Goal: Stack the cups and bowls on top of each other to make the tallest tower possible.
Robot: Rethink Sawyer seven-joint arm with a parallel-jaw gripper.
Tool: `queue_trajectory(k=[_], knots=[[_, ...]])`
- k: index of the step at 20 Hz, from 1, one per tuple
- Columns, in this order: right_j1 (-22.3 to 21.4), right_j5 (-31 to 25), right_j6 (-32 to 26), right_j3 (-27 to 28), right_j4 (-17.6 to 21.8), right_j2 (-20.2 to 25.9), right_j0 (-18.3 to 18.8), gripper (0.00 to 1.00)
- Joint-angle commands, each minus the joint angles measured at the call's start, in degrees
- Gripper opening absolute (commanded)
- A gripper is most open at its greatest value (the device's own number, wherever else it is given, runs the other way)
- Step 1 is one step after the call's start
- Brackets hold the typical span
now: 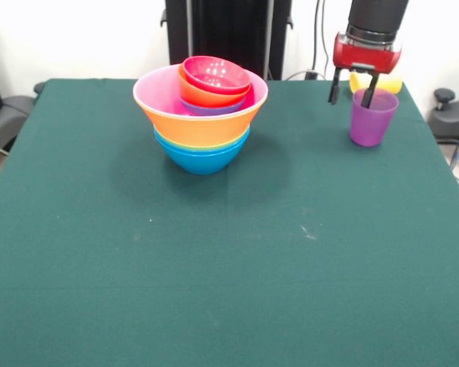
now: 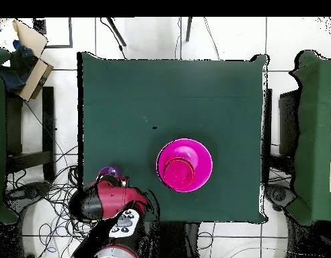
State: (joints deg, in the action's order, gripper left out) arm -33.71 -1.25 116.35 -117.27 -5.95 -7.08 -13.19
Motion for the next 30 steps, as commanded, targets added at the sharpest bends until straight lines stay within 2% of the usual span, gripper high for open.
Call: queue_trajectory(k=[1, 11, 30], knots=[[2.0, 1.4, 11.7, -1.0, -2.5, 3.4, -0.9, 1.0], [2.9, 1.9, 11.7, -0.4, -2.7, 3.3, -1.1, 1.0], [9.2, 6.4, 11.9, 3.2, -5.3, 1.9, -2.9, 1.0]])
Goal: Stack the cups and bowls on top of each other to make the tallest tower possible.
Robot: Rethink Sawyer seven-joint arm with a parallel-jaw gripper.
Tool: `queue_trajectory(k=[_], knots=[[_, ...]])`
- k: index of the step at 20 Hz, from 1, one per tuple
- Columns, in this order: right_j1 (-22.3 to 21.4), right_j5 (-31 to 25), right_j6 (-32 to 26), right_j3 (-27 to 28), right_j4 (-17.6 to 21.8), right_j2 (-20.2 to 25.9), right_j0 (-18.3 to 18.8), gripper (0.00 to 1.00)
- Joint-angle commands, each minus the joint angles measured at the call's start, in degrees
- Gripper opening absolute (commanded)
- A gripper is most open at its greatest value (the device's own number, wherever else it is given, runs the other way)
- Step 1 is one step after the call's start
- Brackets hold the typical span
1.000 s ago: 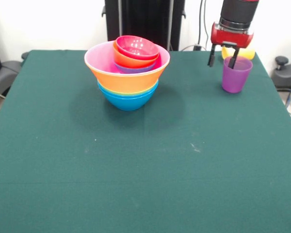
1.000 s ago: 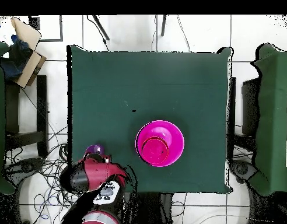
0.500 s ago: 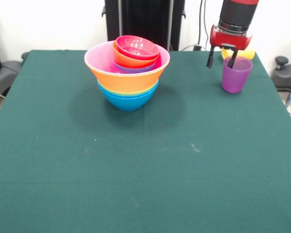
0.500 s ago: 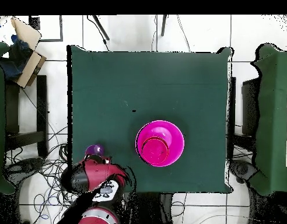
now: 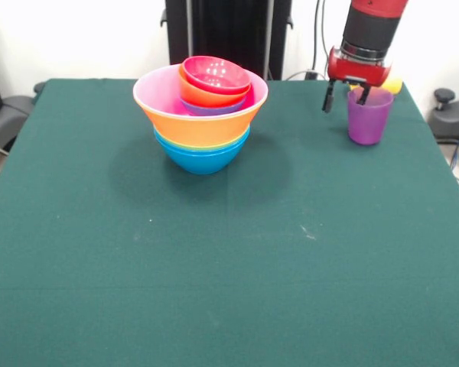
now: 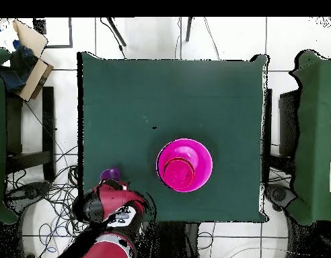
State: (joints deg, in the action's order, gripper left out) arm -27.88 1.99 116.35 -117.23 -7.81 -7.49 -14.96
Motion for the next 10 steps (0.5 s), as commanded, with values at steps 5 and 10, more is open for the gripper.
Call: queue_trajectory(k=[5, 10], knots=[[3.2, 2.7, 11.8, 2.9, -4.6, 2.3, -0.9, 0.0], [2.2, 4.8, 12.2, 2.4, -5.1, 1.8, -0.8, 0.0]])
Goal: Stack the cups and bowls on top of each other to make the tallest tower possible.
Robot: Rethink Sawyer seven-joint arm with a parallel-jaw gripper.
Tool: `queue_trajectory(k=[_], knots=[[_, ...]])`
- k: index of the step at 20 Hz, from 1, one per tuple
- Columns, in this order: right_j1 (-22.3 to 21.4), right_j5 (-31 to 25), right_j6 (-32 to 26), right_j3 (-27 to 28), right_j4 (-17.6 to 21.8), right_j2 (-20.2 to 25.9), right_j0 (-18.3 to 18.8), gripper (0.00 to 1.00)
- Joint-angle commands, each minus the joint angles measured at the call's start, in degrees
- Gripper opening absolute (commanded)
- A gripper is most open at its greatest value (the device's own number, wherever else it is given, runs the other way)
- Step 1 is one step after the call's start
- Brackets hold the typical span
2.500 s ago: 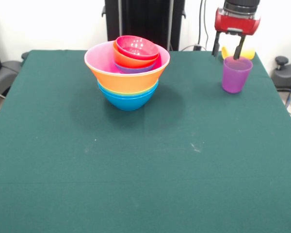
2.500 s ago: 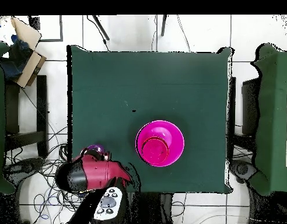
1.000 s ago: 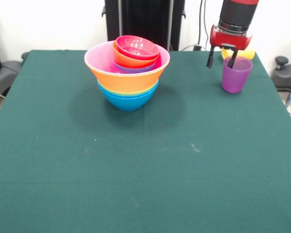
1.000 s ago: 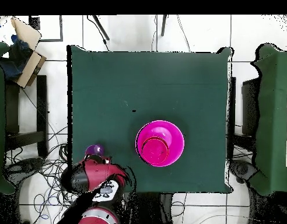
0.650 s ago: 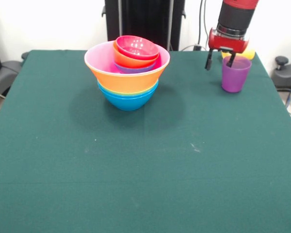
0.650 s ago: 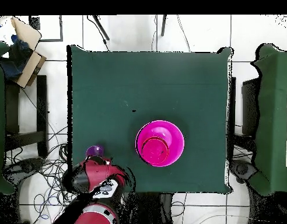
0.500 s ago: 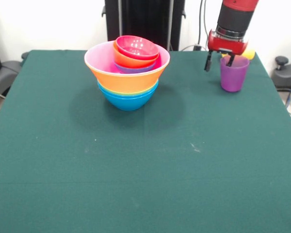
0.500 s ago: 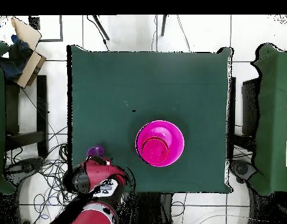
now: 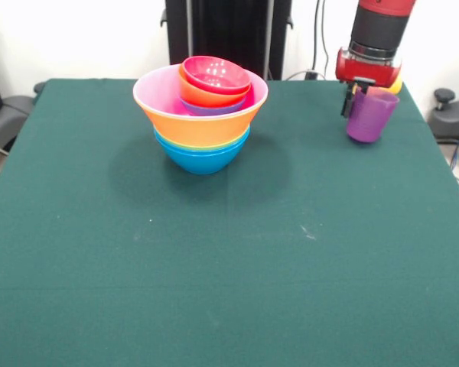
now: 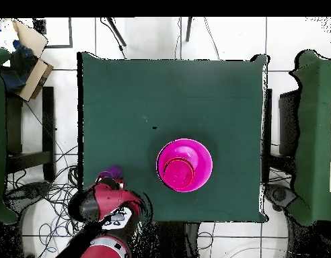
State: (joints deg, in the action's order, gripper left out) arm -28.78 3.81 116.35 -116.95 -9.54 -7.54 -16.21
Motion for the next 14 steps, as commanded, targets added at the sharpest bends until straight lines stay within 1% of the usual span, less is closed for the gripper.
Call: queue_trajectory(k=[1, 5, 7, 10, 14], knots=[[2.7, 2.8, 12.2, 1.9, -3.3, 2.2, 0.9, 0.0], [0.8, 2.0, 11.9, 0.7, -3.0, 2.4, 1.3, 0.0], [-0.8, 0.6, 11.3, 0.2, -2.6, 2.7, 2.0, 0.0], [-6.1, -3.7, 10.0, -1.6, -1.9, 2.1, 2.6, 0.0], [-13.8, -10.0, 9.2, -4.0, -1.8, 1.2, 2.2, 0.0]])
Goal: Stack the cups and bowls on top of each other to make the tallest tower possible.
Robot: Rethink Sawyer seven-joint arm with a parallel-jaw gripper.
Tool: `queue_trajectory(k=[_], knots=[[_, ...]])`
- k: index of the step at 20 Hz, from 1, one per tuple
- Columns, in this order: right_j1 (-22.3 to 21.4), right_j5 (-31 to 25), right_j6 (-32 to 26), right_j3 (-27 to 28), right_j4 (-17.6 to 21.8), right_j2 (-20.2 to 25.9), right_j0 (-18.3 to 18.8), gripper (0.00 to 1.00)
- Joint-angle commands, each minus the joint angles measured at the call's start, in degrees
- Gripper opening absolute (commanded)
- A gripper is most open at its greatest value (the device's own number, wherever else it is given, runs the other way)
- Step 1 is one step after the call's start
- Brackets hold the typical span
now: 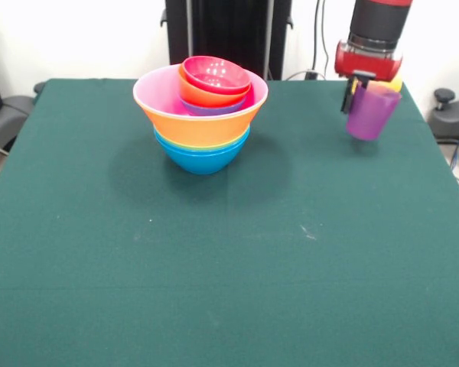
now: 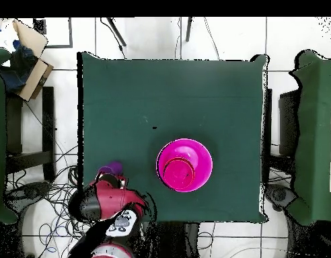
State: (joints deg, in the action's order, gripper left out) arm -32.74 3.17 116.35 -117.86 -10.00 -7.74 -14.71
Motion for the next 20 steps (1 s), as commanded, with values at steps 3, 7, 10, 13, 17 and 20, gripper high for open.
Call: queue_trajectory(k=[3, 7, 10, 13, 17, 20], knots=[[-14.8, -15.6, 8.2, -2.9, -1.2, -0.6, -0.2, 0.0], [-20.6, -22.9, 7.3, -2.4, -0.3, -2.7, -0.2, 0.0], [-23.5, -25.7, 5.2, -1.8, 1.3, -3.8, 0.4, 0.0], [-25.1, -27.7, 5.4, -1.9, 2.2, -5.8, -0.2, 0.0], [-27.7, -30.6, 6.1, -3.3, 2.4, -7.6, -0.6, 0.0], [-29.2, -30.1, 5.7, -5.9, 2.1, -6.8, -0.2, 0.0]])
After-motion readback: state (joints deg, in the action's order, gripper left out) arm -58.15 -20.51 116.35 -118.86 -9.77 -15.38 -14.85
